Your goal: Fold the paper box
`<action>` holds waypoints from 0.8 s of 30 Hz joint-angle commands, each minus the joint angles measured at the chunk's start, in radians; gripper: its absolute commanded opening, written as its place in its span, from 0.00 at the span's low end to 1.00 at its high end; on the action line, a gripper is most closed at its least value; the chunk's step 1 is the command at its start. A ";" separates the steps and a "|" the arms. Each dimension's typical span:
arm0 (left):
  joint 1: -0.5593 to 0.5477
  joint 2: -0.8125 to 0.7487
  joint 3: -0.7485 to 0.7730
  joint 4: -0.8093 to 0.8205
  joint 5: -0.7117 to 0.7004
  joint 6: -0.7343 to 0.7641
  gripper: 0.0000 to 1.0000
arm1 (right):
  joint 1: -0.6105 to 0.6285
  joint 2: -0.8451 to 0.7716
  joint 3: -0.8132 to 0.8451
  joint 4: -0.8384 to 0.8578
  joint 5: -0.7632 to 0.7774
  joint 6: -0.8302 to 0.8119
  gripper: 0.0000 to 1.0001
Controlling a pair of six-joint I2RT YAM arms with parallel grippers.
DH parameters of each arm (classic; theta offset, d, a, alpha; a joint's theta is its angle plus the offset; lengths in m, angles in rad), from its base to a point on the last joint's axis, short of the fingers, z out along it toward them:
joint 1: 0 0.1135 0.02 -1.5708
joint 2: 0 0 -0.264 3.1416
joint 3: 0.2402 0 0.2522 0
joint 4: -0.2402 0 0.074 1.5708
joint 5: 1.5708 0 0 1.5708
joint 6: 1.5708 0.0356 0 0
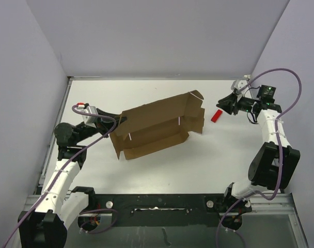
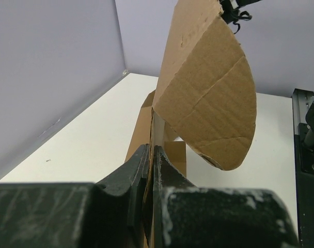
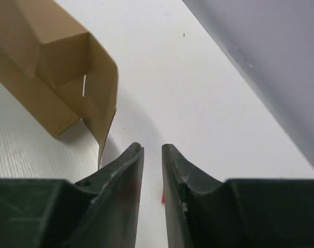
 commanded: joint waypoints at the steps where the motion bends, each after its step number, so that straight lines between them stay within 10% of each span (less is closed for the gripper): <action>1: -0.001 -0.019 -0.005 0.004 0.027 -0.018 0.00 | 0.108 0.087 0.024 0.313 0.261 0.359 0.12; 13: 0.004 -0.045 -0.036 0.043 -0.011 -0.072 0.00 | 0.219 0.199 -0.131 0.573 0.028 0.491 0.01; 24: 0.006 -0.053 -0.060 0.069 -0.041 -0.094 0.00 | 0.245 0.076 -0.300 0.616 -0.090 0.387 0.43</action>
